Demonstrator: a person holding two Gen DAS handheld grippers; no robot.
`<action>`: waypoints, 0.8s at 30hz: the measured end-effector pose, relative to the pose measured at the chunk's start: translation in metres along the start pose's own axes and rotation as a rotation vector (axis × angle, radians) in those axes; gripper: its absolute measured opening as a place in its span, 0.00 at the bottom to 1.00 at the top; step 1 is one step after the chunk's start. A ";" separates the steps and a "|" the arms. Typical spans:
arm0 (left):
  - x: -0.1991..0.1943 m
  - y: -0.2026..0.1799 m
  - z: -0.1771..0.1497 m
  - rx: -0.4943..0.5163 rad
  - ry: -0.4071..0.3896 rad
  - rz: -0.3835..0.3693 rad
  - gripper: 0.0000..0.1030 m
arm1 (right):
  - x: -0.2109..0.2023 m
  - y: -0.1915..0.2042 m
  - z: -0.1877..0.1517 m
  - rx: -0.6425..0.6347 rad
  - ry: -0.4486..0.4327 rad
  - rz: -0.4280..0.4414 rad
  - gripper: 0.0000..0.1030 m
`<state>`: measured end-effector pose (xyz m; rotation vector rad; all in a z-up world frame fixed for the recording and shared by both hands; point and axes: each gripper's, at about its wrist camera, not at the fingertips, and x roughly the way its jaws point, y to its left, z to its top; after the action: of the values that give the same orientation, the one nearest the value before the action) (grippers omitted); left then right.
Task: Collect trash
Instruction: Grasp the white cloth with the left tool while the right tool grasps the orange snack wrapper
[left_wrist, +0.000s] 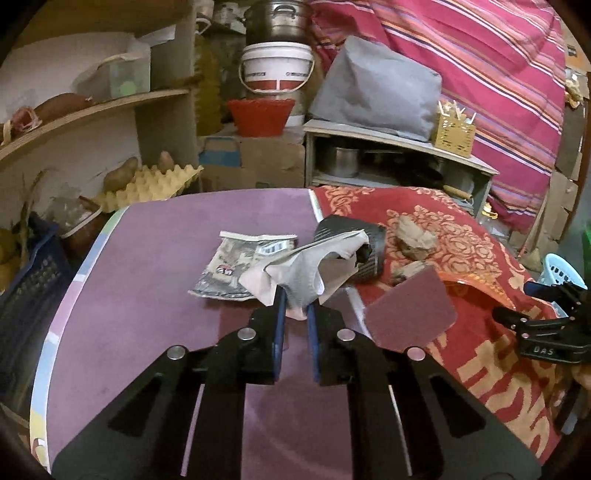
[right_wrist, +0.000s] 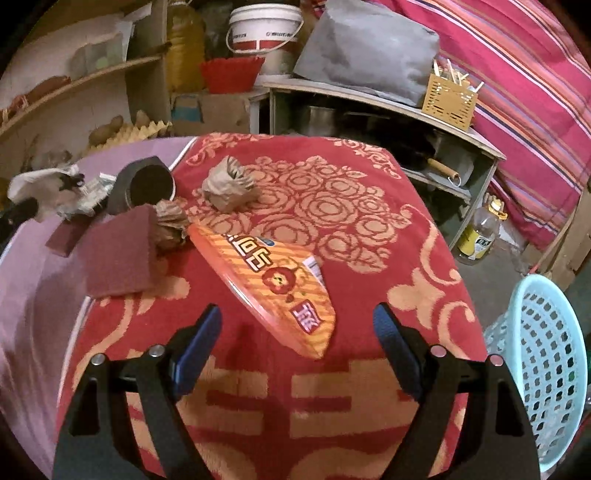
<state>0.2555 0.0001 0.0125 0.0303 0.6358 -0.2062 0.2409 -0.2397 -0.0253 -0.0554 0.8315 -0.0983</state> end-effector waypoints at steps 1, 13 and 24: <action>0.001 0.002 0.000 0.001 0.001 0.003 0.09 | 0.002 0.001 0.001 -0.001 0.002 -0.005 0.79; 0.003 0.006 0.000 -0.010 0.008 0.016 0.09 | 0.008 0.005 0.012 -0.029 0.005 0.026 0.21; -0.004 -0.001 0.001 0.014 -0.014 0.014 0.09 | -0.028 -0.026 0.011 -0.005 -0.066 0.013 0.04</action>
<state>0.2526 -0.0003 0.0156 0.0468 0.6200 -0.1969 0.2287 -0.2620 0.0056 -0.0573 0.7664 -0.0819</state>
